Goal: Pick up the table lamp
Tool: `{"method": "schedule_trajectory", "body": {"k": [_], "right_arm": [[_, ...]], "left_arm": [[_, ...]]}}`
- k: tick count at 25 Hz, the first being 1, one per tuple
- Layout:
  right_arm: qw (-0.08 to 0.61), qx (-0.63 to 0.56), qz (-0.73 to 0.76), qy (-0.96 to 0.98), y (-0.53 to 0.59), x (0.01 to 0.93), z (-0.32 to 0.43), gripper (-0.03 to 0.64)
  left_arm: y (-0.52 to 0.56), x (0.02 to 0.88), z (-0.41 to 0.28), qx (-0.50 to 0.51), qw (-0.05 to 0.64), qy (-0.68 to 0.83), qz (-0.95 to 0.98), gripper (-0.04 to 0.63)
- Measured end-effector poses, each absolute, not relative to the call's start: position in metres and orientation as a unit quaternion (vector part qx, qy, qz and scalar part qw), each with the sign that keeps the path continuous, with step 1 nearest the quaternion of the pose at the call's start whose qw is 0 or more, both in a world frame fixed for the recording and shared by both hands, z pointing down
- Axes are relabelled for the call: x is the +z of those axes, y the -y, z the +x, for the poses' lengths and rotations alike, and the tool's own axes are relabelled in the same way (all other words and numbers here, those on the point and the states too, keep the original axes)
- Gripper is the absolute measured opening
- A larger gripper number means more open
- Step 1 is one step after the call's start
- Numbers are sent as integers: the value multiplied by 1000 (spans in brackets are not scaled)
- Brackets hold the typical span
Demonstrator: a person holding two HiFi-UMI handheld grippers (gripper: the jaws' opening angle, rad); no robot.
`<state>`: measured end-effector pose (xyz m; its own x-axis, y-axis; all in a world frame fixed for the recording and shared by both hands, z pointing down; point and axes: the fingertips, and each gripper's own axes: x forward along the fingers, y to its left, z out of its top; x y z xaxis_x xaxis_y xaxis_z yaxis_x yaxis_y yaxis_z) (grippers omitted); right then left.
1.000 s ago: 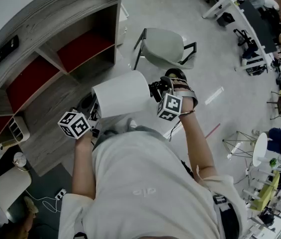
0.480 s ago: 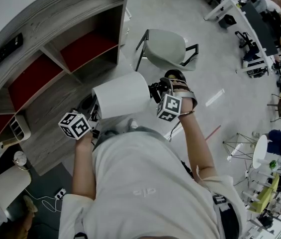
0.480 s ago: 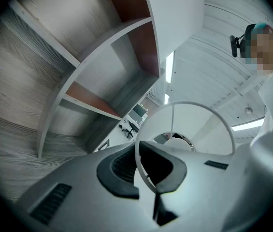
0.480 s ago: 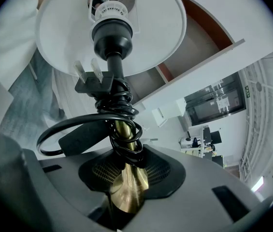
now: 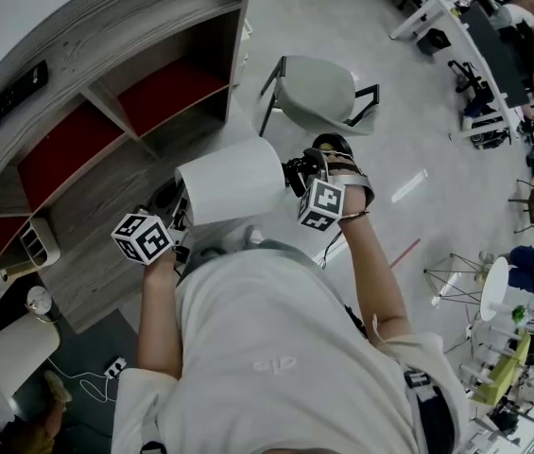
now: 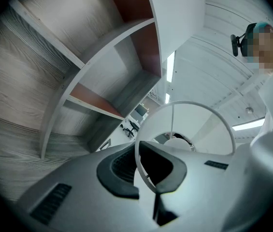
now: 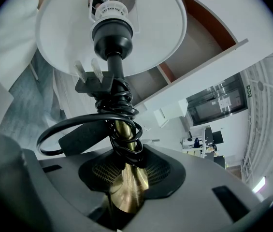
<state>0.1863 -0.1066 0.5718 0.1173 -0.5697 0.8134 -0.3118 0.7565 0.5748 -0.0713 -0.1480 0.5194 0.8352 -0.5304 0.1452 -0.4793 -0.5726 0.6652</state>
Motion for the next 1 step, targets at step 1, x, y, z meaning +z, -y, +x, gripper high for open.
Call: {"method": "schedule_trajectory", "body": {"k": [1], "right_arm": [[668, -96, 335, 658, 107, 573, 186, 153]], "left_arm": [[149, 520, -72, -34, 364, 285, 886, 23]]}}
